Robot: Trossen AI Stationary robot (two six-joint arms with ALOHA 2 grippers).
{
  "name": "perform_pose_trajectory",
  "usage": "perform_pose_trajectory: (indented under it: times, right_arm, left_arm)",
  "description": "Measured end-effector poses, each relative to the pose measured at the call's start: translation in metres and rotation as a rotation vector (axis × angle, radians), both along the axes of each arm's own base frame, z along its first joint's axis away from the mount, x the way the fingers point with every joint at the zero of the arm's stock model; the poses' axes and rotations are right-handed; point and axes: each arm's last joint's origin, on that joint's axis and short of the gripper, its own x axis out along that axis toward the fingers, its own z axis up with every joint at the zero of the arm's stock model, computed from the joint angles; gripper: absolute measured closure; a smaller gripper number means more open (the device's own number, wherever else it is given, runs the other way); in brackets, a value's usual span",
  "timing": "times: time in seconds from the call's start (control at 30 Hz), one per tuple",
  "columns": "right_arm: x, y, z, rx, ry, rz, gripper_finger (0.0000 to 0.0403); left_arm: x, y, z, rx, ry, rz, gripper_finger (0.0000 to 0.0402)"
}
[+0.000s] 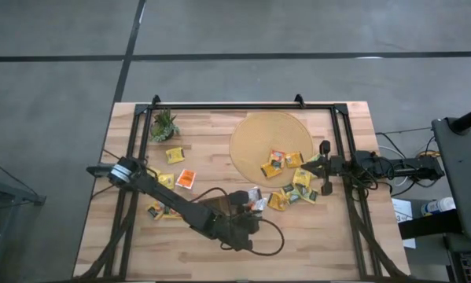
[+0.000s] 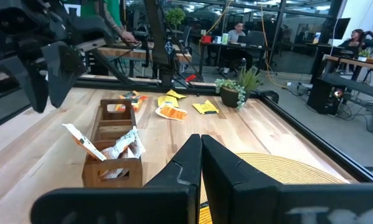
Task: Pick & Place Tea
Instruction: Put the white tea bag into the right section of the wooden organizer
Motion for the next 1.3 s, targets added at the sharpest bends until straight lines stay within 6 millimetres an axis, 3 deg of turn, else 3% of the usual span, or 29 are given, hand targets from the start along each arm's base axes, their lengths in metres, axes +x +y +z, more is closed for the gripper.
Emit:
perform_pose_trajectory:
  times: [0.5, 1.13, 1.3]
  right_arm:
    - [0.000, 0.000, 0.000, 0.000, 0.000, 0.001, 0.0394]
    - [0.000, 0.000, 0.000, 0.000, 0.000, 0.001, 0.0394]
    - [0.000, 0.000, 0.000, 0.000, 0.000, 0.000, 0.0394]
  left_arm:
    - [0.011, 0.016, -0.011, -0.014, 0.007, 0.060, 0.0303]
    - [0.010, 0.026, -0.017, -0.045, 0.046, 0.120, 0.0303]
    - [0.011, 0.028, -0.017, -0.057, 0.040, 0.134, 0.0324]
